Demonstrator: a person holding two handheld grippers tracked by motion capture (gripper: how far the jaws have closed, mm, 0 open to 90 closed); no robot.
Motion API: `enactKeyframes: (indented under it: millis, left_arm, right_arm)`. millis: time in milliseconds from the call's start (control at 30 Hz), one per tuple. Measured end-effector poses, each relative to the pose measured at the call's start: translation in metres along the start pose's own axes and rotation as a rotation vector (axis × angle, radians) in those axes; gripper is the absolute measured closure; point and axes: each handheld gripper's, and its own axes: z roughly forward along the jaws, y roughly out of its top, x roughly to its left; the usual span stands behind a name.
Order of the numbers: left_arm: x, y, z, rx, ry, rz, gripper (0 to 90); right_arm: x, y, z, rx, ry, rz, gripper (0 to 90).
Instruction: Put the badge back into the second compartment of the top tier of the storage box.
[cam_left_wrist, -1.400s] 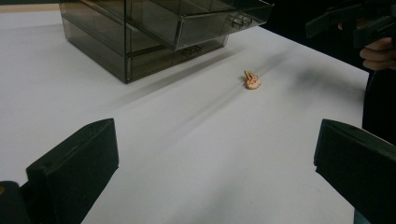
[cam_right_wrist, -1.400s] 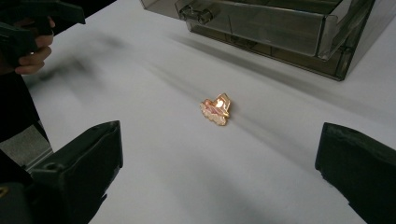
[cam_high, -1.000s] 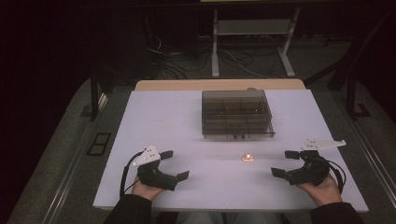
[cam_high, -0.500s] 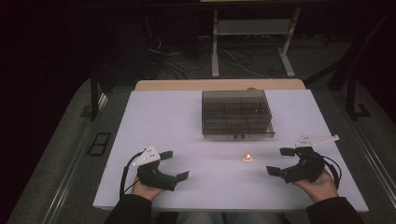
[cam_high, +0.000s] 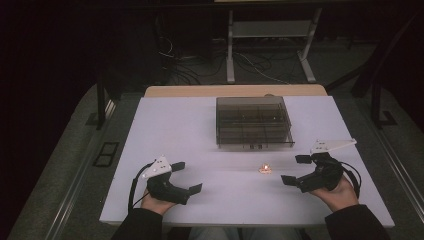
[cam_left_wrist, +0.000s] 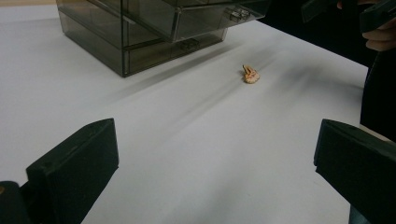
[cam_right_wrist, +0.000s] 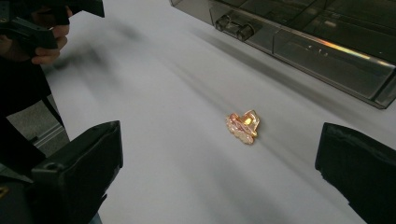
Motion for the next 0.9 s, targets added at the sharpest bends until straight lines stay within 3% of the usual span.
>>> enactKeyframes:
  millis: [900]
  left_arm:
    - [0.000,0.000,0.001,0.006,-0.006,0.004,0.0]
  right_arm:
    - [0.001,0.015,0.030,0.089,0.027,-0.035,0.1]
